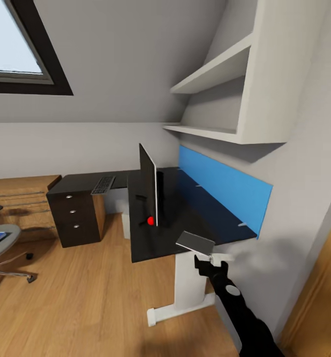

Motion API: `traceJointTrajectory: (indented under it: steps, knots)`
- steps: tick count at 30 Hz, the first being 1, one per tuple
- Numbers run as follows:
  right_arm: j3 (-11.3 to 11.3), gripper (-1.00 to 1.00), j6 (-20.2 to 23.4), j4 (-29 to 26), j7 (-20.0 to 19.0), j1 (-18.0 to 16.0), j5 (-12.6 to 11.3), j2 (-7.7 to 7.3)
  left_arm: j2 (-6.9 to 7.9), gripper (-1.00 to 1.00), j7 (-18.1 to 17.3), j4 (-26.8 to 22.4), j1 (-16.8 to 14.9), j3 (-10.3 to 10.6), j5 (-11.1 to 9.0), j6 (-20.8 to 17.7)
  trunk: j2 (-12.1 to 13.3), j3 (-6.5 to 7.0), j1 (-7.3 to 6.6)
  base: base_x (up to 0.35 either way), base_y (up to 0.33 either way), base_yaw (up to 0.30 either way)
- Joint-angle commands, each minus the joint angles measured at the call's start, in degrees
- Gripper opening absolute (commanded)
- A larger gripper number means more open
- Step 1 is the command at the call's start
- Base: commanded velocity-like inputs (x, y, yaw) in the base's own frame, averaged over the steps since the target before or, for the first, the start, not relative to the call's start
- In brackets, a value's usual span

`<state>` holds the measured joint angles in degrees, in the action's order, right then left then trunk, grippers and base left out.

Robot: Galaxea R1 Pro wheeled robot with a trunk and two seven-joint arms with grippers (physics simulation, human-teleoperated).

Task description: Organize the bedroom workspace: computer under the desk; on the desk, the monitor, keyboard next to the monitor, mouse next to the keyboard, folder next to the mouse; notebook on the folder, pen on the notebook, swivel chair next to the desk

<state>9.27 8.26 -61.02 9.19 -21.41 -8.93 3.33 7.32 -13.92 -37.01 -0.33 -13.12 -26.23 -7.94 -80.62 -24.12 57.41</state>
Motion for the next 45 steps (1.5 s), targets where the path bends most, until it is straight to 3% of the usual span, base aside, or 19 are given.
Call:
traceJointTrajectory:
  steps: [1, 4, 5, 7, 12, 18, 23, 28, 32, 40, 45]
  knots:
    - [-0.40, 1.00, -0.36, -0.01, 0.26, -0.03, -1.09, -0.19, -0.03, 1.00, -0.32, -0.08, -0.02, -0.23, -0.59, -0.60, -0.04, -0.07, -0.01, -0.064, -0.158, 0.000]
    - [-2.60, 1.00, -1.82, 0.30, -1.39, -0.03, -5.02, -0.64, -0.02, 1.00, -0.53, -0.14, -0.02, -0.23, -0.57, -0.56, -0.04, -0.07, -0.01, -0.037, -0.090, 0.000]
    - [-6.46, 1.00, -2.57, 1.73, -8.07, -0.03, -14.28, -2.38, 0.02, 1.00, -0.74, -0.64, -0.02, -0.24, -0.57, -0.51, -0.04, -0.07, -0.01, -0.007, -0.017, 0.000]
    - [-7.44, 1.00, -2.63, 2.87, -11.26, -0.03, -17.40, -3.33, 0.04, 1.00, -0.78, -0.98, -0.02, -0.24, -0.61, -0.51, -0.04, -0.07, -0.01, -0.005, -0.012, 0.000]
    - [-10.20, 1.00, -2.47, 8.35, -25.60, -0.03, -30.81, -6.71, -0.04, 1.00, -0.84, -3.65, 0.00, -0.24, -0.72, -0.53, -0.04, -0.07, -0.01, -0.002, -0.004, 0.000]
    - [-11.07, 1.00, -2.40, 10.67, -31.03, -0.03, -38.37, -8.20, -0.10, 1.00, -0.90, -4.48, 0.01, -0.24, -0.70, -0.47, -2.44, -1.14, 1.31, 0.000, 0.000, 0.000]
    - [-11.30, 1.00, -2.32, 11.38, -32.50, -0.03, -42.44, -8.69, -0.20, 1.00, -0.93, -6.70, 0.02, -0.24, -0.67, -0.43, -4.45, -2.04, 2.41, 0.000, 0.000, 0.000]
    - [-11.33, 1.00, -2.29, 11.56, -32.91, -0.03, -44.02, -8.79, -0.99, 1.00, -0.92, -11.73, 0.63, -0.24, -0.62, -0.14, -6.46, -2.94, 3.50, 0.000, 0.000, 0.000]
    - [-11.31, 1.00, -2.29, 11.61, -33.06, -0.03, -44.41, -8.78, -1.81, 1.00, -0.87, -17.86, 4.08, -0.24, -0.59, 1.22, -8.06, -3.66, 4.38, 0.000, 0.000, 0.000]
    - [-11.29, 1.00, -2.35, 11.55, -33.17, -0.03, -44.46, -8.85, -2.72, 1.00, -0.85, -32.72, 13.98, -0.24, -0.65, 3.05, -11.27, -5.09, 6.14, 0.000, 0.000, 0.000]
    - [-11.29, 1.00, -2.37, 11.54, -33.18, -0.03, -44.49, -8.81, -3.85, 1.00, -0.85, -36.54, 16.60, -0.24, -0.60, 3.26, -13.27, -5.99, 7.24, 0.000, 0.000, 0.000]
